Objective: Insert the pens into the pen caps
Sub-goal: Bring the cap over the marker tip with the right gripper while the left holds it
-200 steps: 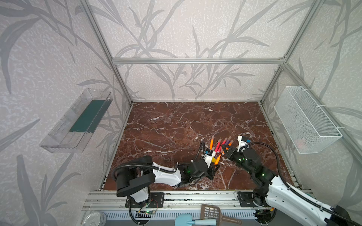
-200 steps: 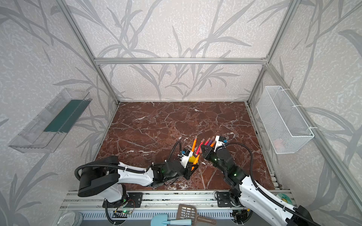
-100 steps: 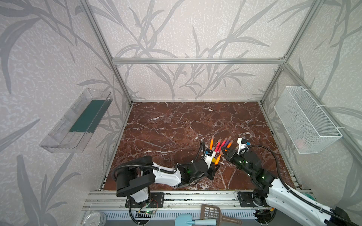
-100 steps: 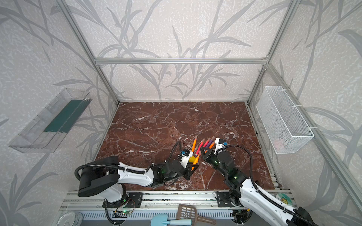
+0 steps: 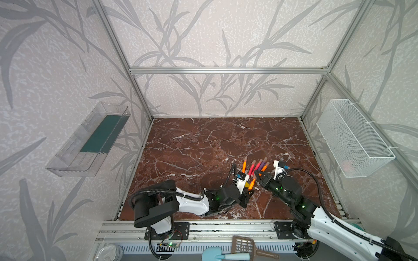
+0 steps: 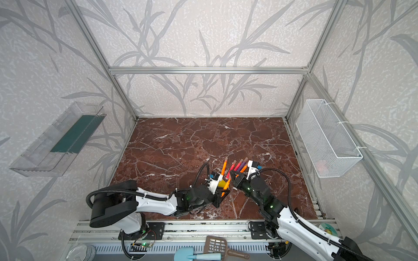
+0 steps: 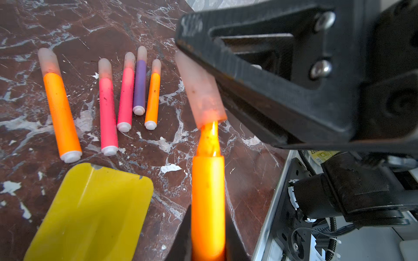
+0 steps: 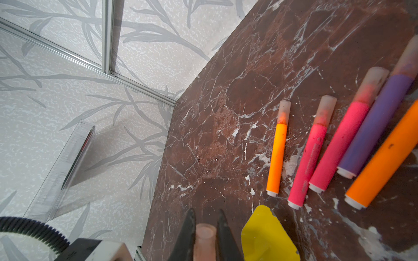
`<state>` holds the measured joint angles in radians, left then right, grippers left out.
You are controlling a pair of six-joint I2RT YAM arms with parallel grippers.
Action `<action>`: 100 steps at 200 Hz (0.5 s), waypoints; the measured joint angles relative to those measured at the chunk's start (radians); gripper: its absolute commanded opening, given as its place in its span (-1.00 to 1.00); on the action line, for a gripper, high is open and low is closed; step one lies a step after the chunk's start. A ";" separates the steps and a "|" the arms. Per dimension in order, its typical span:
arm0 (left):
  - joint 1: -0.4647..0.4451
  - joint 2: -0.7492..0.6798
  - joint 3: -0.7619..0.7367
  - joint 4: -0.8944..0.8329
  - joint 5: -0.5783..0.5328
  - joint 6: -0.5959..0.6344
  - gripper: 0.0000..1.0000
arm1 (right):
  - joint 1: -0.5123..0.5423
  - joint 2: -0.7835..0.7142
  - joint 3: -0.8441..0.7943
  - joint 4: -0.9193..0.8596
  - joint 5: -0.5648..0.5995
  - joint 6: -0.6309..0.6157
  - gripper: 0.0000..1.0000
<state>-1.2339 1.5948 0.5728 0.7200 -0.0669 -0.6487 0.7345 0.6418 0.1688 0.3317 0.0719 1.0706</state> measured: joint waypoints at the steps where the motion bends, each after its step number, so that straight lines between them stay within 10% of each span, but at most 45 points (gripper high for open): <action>1: 0.000 0.000 0.000 0.000 0.000 0.000 -1.00 | 0.000 0.000 0.000 0.001 0.000 0.000 -0.80; 100: 0.088 -0.038 -0.013 0.022 0.179 -0.067 -1.00 | 0.099 -0.005 -0.053 0.140 0.137 -0.025 -0.76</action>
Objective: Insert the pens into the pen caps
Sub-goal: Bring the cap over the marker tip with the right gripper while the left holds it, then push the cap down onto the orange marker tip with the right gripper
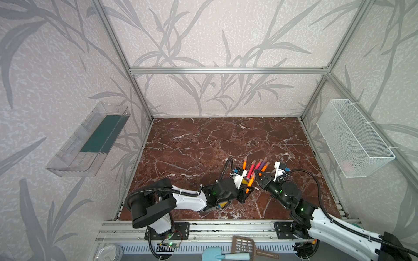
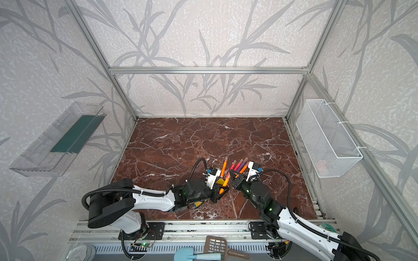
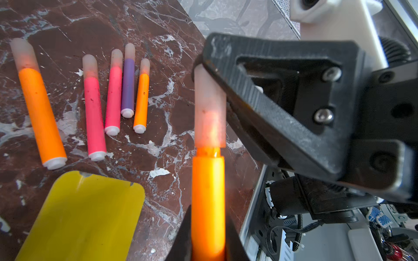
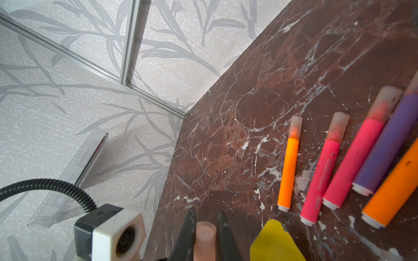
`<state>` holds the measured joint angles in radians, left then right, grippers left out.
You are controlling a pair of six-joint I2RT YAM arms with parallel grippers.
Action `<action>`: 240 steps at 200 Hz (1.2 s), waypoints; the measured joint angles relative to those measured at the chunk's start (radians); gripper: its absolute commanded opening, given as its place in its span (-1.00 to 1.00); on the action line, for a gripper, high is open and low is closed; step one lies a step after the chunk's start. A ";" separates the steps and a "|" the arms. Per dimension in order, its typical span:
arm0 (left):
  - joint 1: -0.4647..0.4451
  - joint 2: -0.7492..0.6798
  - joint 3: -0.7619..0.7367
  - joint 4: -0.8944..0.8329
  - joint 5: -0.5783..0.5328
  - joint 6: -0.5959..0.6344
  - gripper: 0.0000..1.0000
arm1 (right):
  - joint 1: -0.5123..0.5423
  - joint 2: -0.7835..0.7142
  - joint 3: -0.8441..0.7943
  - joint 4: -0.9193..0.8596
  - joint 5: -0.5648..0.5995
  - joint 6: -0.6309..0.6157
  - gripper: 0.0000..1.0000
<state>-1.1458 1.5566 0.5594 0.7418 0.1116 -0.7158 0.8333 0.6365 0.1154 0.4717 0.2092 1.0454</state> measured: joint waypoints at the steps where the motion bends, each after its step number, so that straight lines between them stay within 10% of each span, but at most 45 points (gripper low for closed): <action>1: 0.000 0.000 0.000 0.000 0.000 0.000 -1.00 | 0.001 0.000 0.000 0.001 0.001 -0.001 -0.76; 159: 0.047 -0.094 -0.067 0.040 0.025 -0.025 -1.00 | 0.079 0.060 0.000 0.075 -0.038 -0.045 -0.33; 240: 0.051 -0.137 -0.070 0.066 -0.014 0.006 -1.00 | 0.079 -0.124 0.010 -0.106 -0.030 -0.103 0.40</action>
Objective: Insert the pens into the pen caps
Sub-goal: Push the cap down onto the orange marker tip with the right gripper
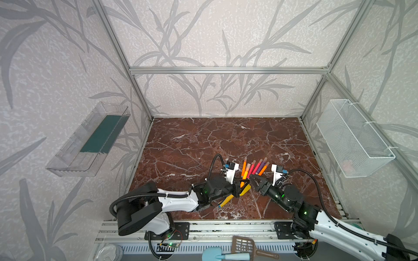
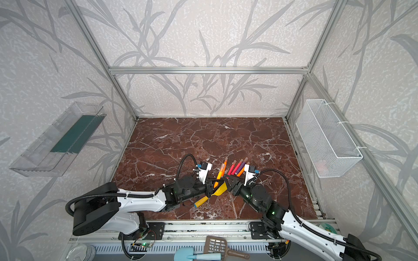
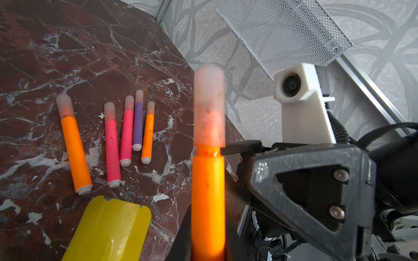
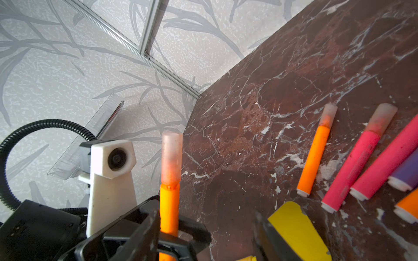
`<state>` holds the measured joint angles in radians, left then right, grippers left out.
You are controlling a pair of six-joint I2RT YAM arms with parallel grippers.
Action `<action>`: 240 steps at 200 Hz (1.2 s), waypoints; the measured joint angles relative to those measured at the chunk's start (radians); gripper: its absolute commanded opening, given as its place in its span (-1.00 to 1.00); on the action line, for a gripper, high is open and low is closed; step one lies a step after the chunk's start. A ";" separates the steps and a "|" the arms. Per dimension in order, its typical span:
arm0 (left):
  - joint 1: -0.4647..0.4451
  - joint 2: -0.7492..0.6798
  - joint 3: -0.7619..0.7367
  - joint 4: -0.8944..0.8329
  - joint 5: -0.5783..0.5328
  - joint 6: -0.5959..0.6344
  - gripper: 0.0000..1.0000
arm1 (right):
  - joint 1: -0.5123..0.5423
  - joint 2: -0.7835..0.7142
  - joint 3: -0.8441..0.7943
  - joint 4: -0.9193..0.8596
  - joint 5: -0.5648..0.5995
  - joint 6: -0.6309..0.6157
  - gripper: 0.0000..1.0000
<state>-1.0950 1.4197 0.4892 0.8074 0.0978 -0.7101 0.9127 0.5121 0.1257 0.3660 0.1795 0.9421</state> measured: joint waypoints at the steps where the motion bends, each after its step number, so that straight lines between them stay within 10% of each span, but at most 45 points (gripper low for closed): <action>1: 0.000 0.000 0.000 0.000 0.000 0.000 -1.00 | 0.000 -0.001 0.001 0.000 0.000 -0.001 0.41; 155: -0.079 0.071 0.018 -0.045 -0.005 0.065 -1.00 | -0.070 0.199 0.171 0.011 0.047 -0.090 0.53; 240: -0.090 0.076 0.043 -0.050 -0.011 0.072 -1.00 | -0.080 0.324 0.171 0.130 -0.008 -0.051 -0.03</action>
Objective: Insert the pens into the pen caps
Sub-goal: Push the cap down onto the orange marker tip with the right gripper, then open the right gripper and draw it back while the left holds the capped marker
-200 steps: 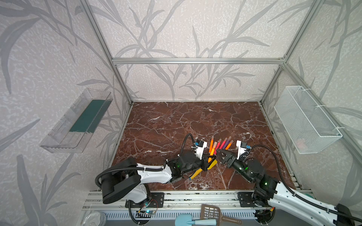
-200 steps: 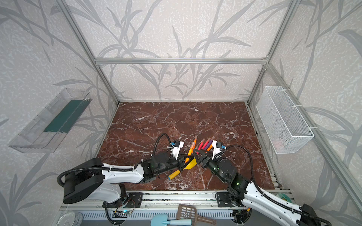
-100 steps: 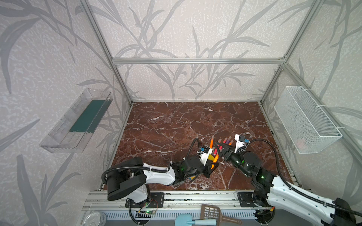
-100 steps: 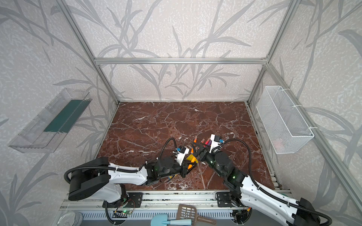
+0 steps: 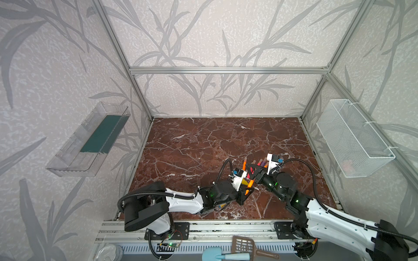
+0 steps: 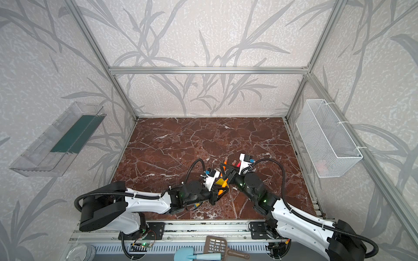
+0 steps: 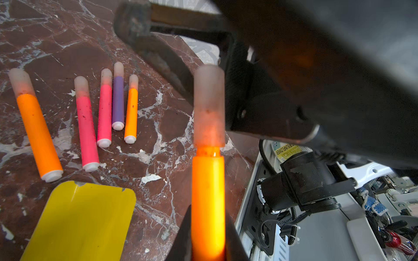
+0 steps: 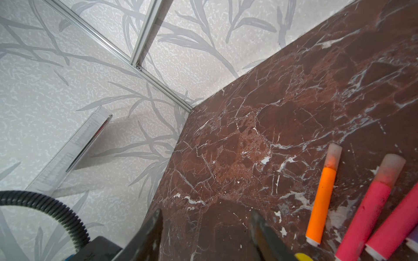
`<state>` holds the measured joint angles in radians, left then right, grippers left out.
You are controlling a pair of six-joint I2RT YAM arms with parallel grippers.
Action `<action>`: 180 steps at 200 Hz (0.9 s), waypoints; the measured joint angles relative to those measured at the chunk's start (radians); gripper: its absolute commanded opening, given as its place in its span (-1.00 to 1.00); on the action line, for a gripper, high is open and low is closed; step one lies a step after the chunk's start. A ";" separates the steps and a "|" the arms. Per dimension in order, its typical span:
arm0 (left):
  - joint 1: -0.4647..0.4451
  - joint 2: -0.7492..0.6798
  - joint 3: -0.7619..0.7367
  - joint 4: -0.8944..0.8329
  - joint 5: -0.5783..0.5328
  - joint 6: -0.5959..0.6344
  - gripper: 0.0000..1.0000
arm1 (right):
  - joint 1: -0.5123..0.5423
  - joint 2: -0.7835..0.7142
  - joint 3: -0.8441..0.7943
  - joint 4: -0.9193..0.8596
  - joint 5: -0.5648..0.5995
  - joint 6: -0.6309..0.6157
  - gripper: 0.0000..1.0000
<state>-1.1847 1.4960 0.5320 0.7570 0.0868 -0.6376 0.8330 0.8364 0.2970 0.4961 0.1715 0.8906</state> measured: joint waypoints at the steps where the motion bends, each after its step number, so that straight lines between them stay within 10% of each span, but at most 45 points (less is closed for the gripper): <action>1: 0.000 0.000 0.000 -0.001 0.000 0.000 -1.00 | 0.000 0.001 0.000 0.001 -0.001 0.001 -0.04; 92: 0.000 -0.004 0.003 0.013 -0.026 0.018 -1.00 | -0.008 0.010 -0.006 -0.003 -0.007 0.020 -1.00; 180: 0.111 -0.063 0.002 -0.049 0.211 0.014 -1.00 | -0.018 0.067 -0.089 0.271 -0.066 0.024 -1.00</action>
<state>-1.0740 1.4326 0.5335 0.7078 0.2977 -0.6239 0.8146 0.9031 0.2085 0.7670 0.1055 0.9146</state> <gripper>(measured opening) 0.162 0.159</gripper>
